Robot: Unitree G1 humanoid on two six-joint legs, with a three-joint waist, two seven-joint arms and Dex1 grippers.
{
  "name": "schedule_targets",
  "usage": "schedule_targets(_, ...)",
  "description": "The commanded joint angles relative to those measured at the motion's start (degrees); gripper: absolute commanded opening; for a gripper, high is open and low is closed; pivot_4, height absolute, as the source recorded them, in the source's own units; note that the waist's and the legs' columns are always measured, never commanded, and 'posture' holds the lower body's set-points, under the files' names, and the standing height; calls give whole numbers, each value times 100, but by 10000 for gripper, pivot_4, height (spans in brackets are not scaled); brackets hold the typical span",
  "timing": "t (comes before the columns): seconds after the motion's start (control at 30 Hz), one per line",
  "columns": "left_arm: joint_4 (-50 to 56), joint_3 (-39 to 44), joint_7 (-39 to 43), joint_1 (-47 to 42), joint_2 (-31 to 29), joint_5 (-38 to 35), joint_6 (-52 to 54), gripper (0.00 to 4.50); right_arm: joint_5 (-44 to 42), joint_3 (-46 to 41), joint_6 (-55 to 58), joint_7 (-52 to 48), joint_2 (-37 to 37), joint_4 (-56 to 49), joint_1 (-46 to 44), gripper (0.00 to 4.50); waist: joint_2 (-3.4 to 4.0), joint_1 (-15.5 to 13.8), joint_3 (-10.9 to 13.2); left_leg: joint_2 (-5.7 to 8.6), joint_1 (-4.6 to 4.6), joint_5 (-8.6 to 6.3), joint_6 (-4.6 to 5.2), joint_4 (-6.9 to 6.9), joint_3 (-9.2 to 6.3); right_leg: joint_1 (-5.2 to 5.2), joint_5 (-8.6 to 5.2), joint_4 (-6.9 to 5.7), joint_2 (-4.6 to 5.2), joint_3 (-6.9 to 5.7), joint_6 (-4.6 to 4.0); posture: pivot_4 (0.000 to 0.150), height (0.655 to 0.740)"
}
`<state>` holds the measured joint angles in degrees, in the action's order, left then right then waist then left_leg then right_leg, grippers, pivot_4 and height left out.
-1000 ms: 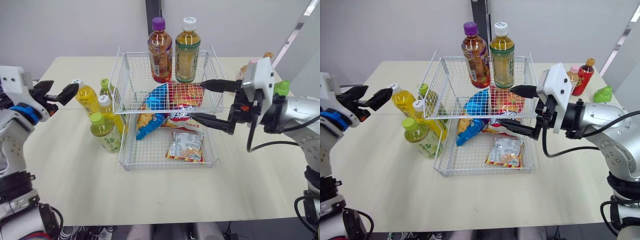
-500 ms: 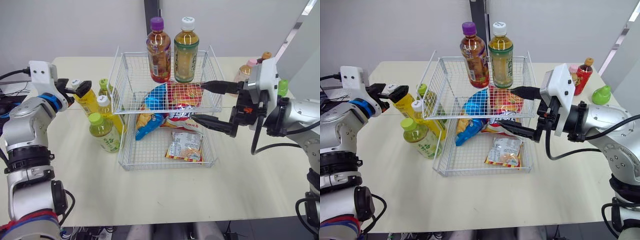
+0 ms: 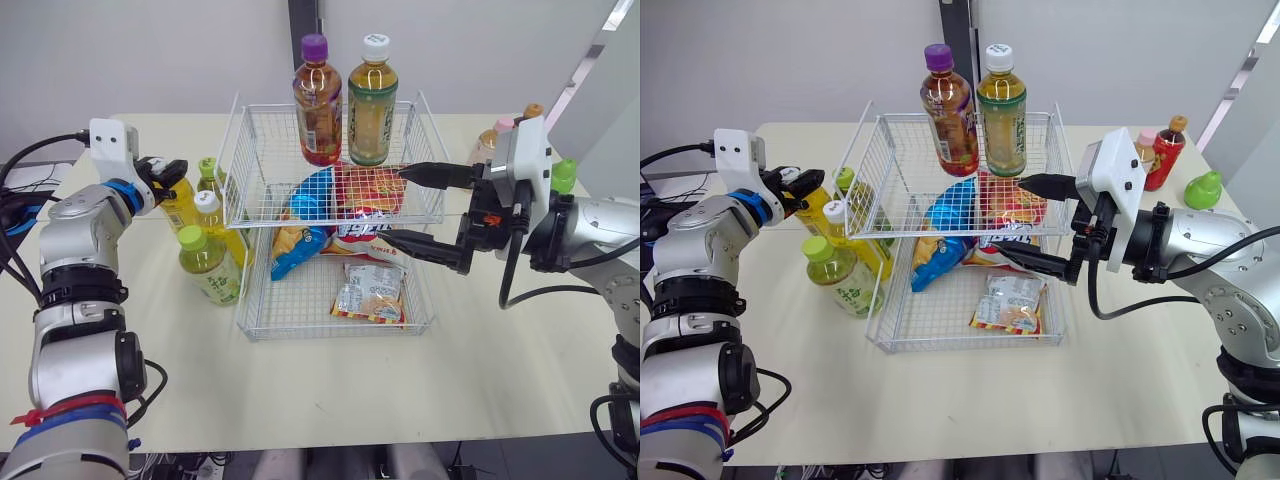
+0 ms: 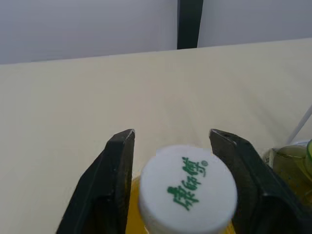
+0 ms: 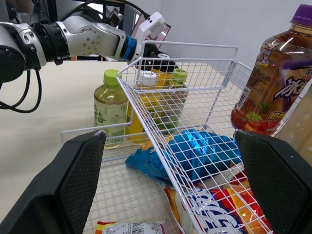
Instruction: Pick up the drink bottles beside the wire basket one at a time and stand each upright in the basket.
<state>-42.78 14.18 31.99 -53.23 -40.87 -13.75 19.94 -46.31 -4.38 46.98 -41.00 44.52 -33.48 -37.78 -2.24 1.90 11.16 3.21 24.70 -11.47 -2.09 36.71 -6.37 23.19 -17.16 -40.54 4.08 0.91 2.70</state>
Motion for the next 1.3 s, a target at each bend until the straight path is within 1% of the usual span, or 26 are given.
schedule_targets(0.03, -22, -15, 21, -94, -2, 67, -178, 13937, -29, -92, -19, 38, 34, -70, -144, 45000, 0, -1, 0, 0, 0, 0, 0, 1, 0, 0, 0, -1, 0, 0, 0, 1500, 7400)
schedule_targets(0.2, 144, 103, -78, 74, -139, 60, -202, 13949, -35, -101, -27, 61, 9, -73, -145, 45000, 0, 4, 0, 0, 0, 0, 0, 1, -1, 0, 0, -1, 0, 0, 0, 1500, 7400)
schedule_targets(0.4, 1025, 424, -149, 449, -309, -199, 205, 13949, -5, -148, -105, 68, -9, -20, -175, 45000, 0, 48, 0, -3, 0, 0, 0, 1, -3, 1, 0, -2, -1, 0, 0, 1500, 7400)
schedule_targets(0.53, 1918, 635, -14, 499, -772, -475, 887, 13949, -72, -319, -187, -91, 81, 92, -242, 45000, -5, 86, 3, -4, 4, 0, 0, 0, -6, 5, 0, -2, -2, -1, 0, 1500, 7400)
schedule_targets(0.67, 2428, 590, 318, 151, -1254, -734, 1578, 13949, -11, -458, -354, -350, 226, 337, -342, 45000, -12, 86, 7, -3, 11, 0, 0, 0, -11, 8, 0, 0, -4, -6, 0, 1500, 7400)
schedule_targets(0.73, 2466, 497, 448, -229, -1468, -797, 1857, 13949, 12, -440, -397, -325, 222, 286, -331, 45000, -12, 49, 7, -1, 11, 0, 0, 0, -10, 5, -1, 3, -3, -7, 0, 1500, 7400)
schedule_targets(0.83, 2203, 214, 641, -1121, -1675, -758, 2154, 13949, 123, -376, -491, -331, 238, 295, -305, 45000, -13, 3, 8, 1, 11, 0, 0, 3, -9, 0, 0, 5, -3, -10, 2, 1500, 7400)
schedule_targets(0.93, 1823, -79, 852, -1904, -1725, -622, 2259, 13948, 171, -361, -544, -330, 220, 333, -296, 45000, -13, -2, 8, 4, 12, 0, 0, 8, 1, -1, 1, 5, -3, -11, 5, 1500, 7400)
schedule_targets(1.1, 883, -634, 1335, -3467, -1488, -396, 2177, 13949, 240, -421, -595, -312, 204, 374, -191, 45000, -14, 8, 9, 3, 12, 0, 0, 8, 10, 0, 0, 1, -6, -13, 6, 1500, 7400)
schedule_targets(1.3, -233, -1033, 1790, -4666, -997, -78, 1912, 13948, 284, -561, -665, -325, 277, 429, -25, 45000, -15, 15, 10, 3, 14, 0, 0, 7, 18, 1, -2, 4, -6, -11, 8, 1500, 7400)
